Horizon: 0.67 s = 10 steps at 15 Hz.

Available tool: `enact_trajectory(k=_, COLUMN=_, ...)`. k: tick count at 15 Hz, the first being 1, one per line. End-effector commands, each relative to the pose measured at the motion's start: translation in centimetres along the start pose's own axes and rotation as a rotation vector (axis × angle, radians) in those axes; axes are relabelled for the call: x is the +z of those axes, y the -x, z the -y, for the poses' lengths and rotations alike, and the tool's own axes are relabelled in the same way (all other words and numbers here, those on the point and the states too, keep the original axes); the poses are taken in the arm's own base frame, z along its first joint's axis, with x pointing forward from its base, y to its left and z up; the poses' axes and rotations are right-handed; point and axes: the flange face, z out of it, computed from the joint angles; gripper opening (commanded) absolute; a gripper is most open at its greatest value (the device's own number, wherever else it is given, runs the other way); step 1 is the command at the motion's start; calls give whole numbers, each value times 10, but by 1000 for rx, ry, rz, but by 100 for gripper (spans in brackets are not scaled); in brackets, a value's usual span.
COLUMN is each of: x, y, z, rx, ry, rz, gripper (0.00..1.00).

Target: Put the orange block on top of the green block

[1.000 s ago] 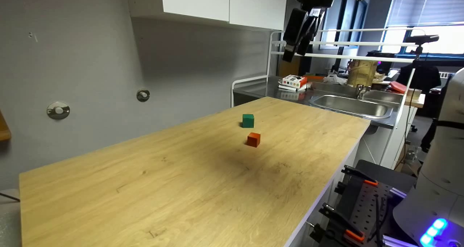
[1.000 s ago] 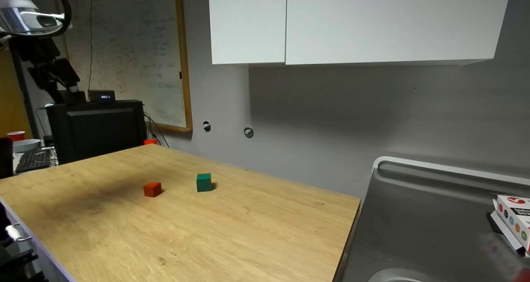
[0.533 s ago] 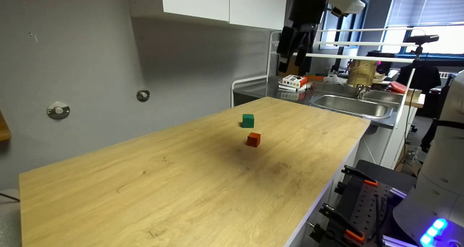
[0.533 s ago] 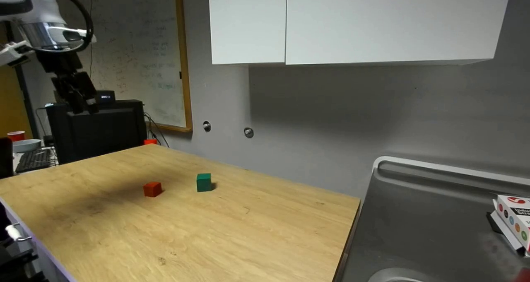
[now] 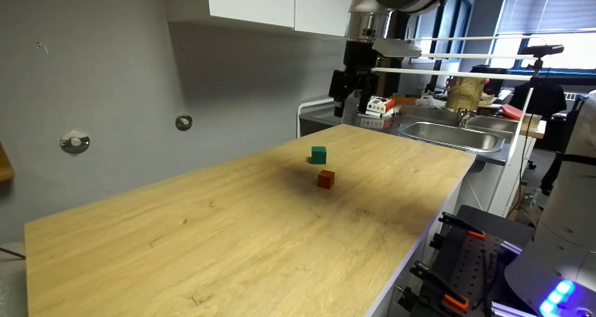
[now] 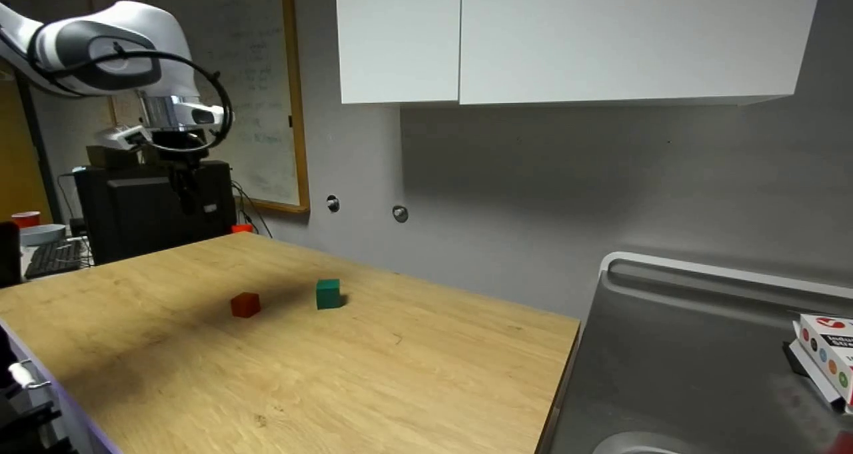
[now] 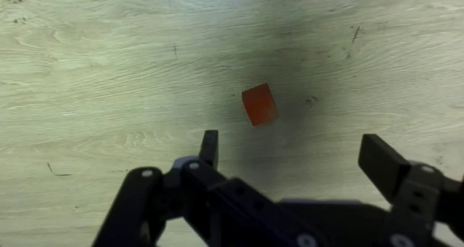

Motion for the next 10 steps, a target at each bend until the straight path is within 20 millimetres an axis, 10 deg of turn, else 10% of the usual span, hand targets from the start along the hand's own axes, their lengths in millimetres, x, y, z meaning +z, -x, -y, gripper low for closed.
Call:
enact_trajectory(k=1, x=34, y=-48, z=4, rx=44, ry=-28, rz=68, gripper=100)
enact_trajectory(k=10, x=127, y=-97, z=6, rx=156, ry=-94, rz=295, gripper=100)
